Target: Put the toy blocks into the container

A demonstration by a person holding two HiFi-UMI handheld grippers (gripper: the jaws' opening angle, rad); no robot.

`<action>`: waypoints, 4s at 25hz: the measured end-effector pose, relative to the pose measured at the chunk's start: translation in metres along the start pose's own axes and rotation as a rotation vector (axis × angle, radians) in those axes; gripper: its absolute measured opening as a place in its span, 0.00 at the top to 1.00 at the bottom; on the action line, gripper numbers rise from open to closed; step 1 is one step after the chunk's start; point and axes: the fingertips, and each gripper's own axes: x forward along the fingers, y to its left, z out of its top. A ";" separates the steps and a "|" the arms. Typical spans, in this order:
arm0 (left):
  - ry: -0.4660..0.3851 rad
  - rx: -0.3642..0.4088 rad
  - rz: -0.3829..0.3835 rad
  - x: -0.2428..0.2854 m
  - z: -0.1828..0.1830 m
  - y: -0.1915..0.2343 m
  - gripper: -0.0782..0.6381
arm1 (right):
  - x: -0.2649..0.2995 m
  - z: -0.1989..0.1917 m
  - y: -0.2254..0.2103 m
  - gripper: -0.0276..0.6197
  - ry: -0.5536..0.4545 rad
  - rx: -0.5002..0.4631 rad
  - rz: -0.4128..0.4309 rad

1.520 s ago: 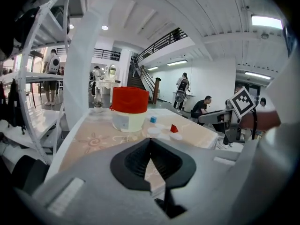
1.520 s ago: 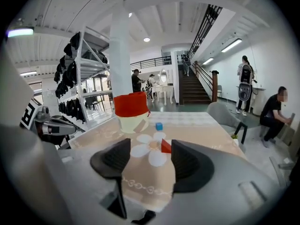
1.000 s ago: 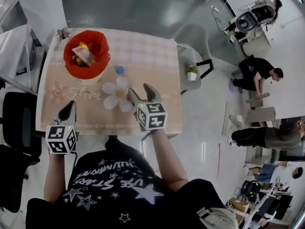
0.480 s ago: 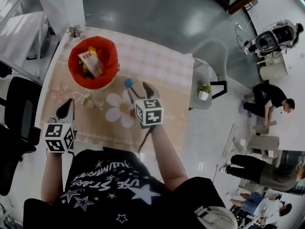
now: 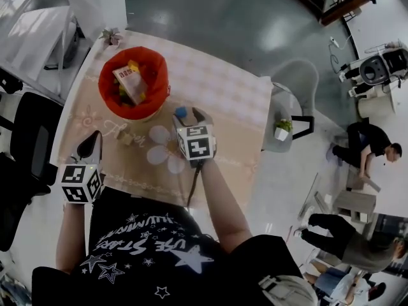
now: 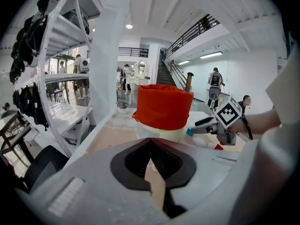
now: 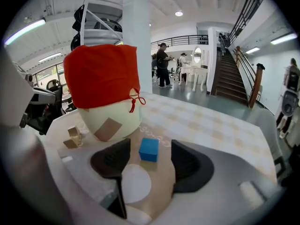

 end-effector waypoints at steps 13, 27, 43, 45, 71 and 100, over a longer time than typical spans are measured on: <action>0.017 0.032 -0.070 0.013 0.005 0.019 0.88 | 0.021 -0.005 0.009 0.55 0.094 0.035 0.024; 0.013 0.032 -0.102 0.003 -0.001 0.030 0.88 | 0.007 -0.001 -0.002 0.73 0.111 0.032 -0.061; -0.097 0.051 -0.169 -0.006 0.037 0.029 0.88 | -0.081 0.082 0.010 0.73 -0.123 0.069 -0.107; -0.112 0.048 -0.170 -0.007 0.042 0.031 0.88 | -0.092 0.096 0.016 0.73 -0.159 0.060 -0.107; -0.184 0.048 -0.219 -0.007 0.073 0.076 0.88 | -0.067 0.193 0.117 0.73 -0.256 -0.080 -0.017; -0.170 0.050 -0.246 -0.002 0.071 0.074 0.88 | -0.082 0.182 0.103 0.63 -0.326 -0.042 -0.104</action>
